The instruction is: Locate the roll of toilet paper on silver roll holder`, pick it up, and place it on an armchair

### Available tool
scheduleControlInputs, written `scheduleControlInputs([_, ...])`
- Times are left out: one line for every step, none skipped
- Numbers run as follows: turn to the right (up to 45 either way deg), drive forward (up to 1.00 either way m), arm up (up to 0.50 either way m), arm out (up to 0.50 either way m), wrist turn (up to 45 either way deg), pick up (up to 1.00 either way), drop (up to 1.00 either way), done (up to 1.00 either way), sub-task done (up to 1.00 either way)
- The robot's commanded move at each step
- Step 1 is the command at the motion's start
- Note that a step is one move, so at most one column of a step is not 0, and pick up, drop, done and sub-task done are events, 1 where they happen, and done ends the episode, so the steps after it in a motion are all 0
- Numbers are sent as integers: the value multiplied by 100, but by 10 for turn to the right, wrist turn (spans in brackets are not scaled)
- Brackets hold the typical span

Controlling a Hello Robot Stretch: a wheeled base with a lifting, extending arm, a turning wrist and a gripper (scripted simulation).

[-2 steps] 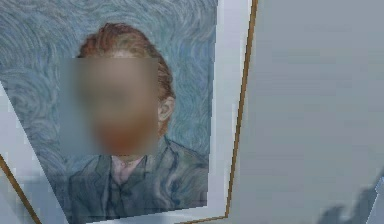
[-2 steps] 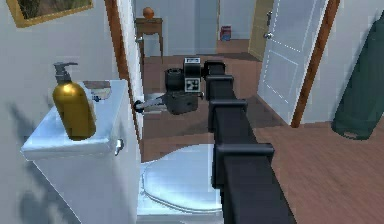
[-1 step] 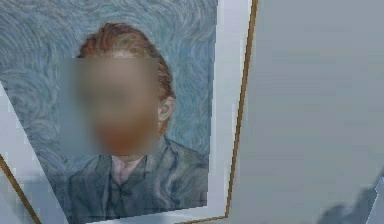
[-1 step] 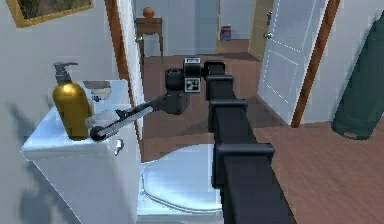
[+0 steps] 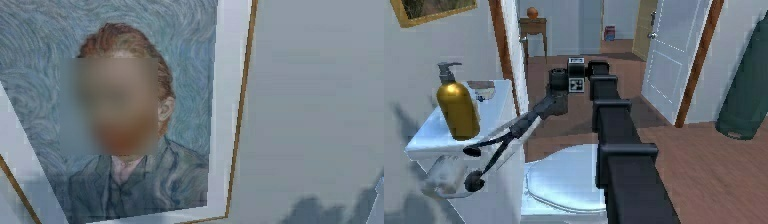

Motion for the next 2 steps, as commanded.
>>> scheduleControlInputs([0,0,0,0,-120,0,0,0,0])
scheduleControlInputs([0,0,0,-30,0,0,0,0,0])
